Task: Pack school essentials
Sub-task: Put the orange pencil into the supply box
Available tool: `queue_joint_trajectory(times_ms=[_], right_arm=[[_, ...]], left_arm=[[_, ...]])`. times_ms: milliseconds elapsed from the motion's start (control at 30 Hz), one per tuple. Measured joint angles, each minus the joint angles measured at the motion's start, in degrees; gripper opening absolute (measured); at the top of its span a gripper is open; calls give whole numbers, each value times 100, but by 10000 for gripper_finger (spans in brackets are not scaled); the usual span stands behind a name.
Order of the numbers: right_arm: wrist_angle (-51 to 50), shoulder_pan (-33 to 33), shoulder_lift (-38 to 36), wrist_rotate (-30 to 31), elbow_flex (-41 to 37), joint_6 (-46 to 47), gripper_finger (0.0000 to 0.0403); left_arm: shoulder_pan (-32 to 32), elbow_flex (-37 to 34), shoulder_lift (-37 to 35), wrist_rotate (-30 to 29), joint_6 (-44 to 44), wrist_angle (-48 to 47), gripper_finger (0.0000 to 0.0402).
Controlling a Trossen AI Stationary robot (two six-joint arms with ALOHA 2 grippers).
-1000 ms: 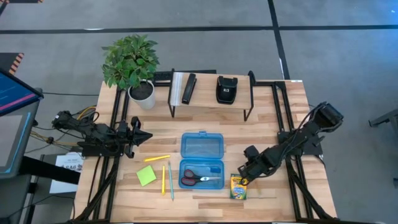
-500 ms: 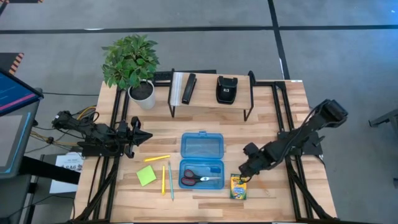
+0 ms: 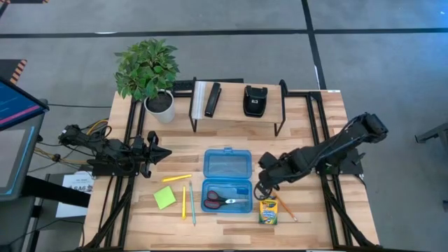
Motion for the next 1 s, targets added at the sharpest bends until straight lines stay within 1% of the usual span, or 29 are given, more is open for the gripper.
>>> queue_joint_trajectory(times_ms=[133,233,400,533,667,767,867,1000], right_arm=[[-447,404,244,-471,0,434,39],[-621,894,312,-496,-13,892,65],[-76,1714,294,-270,-299,1846,118],[464,2147,378,-207,-708,2420,157],[940,2305,625,-194,-874,2545,183],[1040,2310,877,-218,-881,2529,192],[1066,2256,1161,-405,-877,2426,192],[1037,2172,1507,-632,-876,2346,181]], left_arm=[[0,-1,1,0,0,-9,0],[0,0,2,2,15,-17,0],[0,0,2,0,9,-14,0],[0,2,2,0,4,-7,0],[0,0,1,0,2,-3,0],[0,-1,2,0,2,0,0],[0,-1,1,0,2,-2,0],[0,0,0,0,-1,-2,0]])
